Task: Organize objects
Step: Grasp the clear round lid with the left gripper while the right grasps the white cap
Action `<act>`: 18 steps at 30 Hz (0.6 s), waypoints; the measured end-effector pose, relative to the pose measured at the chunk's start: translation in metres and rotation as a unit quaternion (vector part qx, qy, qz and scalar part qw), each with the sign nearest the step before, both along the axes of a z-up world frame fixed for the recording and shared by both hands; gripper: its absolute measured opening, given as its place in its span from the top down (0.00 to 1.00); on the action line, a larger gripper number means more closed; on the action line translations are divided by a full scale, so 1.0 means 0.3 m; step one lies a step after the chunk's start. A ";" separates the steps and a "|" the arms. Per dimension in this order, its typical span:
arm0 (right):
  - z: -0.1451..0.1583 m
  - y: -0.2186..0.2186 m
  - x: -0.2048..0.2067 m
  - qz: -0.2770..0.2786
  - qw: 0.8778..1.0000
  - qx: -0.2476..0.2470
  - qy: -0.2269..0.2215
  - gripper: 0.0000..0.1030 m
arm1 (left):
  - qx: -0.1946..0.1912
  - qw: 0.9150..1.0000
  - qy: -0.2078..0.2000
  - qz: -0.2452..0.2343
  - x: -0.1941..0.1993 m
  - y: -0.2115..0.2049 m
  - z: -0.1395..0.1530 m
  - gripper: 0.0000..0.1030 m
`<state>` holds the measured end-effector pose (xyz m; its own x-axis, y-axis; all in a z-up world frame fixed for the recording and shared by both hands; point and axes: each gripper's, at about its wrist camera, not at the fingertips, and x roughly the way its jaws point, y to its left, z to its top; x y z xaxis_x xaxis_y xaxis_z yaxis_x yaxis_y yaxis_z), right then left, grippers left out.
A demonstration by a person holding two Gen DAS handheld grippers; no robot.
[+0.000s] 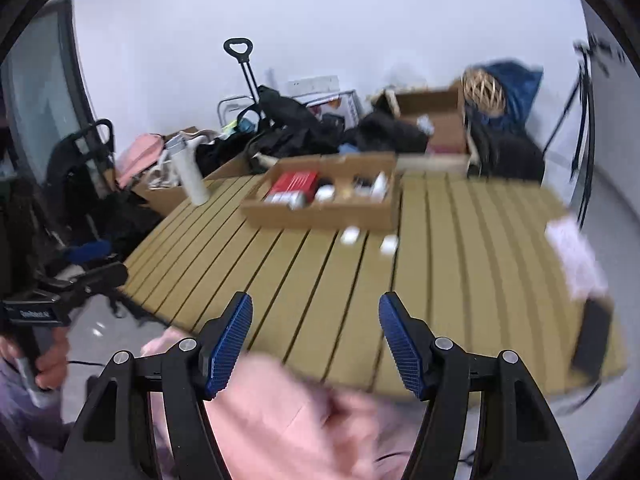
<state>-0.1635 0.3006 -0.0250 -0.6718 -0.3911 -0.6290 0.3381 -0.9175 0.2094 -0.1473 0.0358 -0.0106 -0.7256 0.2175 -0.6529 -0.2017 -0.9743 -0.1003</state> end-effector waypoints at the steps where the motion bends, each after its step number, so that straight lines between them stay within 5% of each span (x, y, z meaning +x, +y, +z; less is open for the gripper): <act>1: -0.018 0.003 0.010 -0.004 1.000 0.002 -0.002 0.32 | -0.004 1.000 0.000 -0.012 -0.003 0.014 -0.007 0.00; 6: -0.059 -0.009 -0.041 -0.012 0.999 0.036 0.007 0.32 | 0.010 0.999 0.024 -0.021 -0.122 0.070 -0.042 0.00; 12: -0.165 0.002 -0.258 -0.016 0.998 0.065 -0.005 0.33 | -0.010 0.998 0.004 -0.064 -0.459 0.203 -0.194 0.04; 14: -0.212 0.010 -0.346 0.000 0.999 0.054 -0.001 0.33 | -0.027 0.996 -0.011 -0.085 -0.591 0.248 -0.271 0.10; 16: -0.282 0.013 -0.482 0.010 0.998 0.061 -0.015 0.33 | -0.055 0.992 -0.061 -0.093 -0.748 0.303 -0.363 0.29; 18: -0.339 0.006 -0.610 0.024 0.997 0.068 -0.029 0.37 | -0.065 0.990 -0.077 -0.102 -0.838 0.338 -0.417 0.33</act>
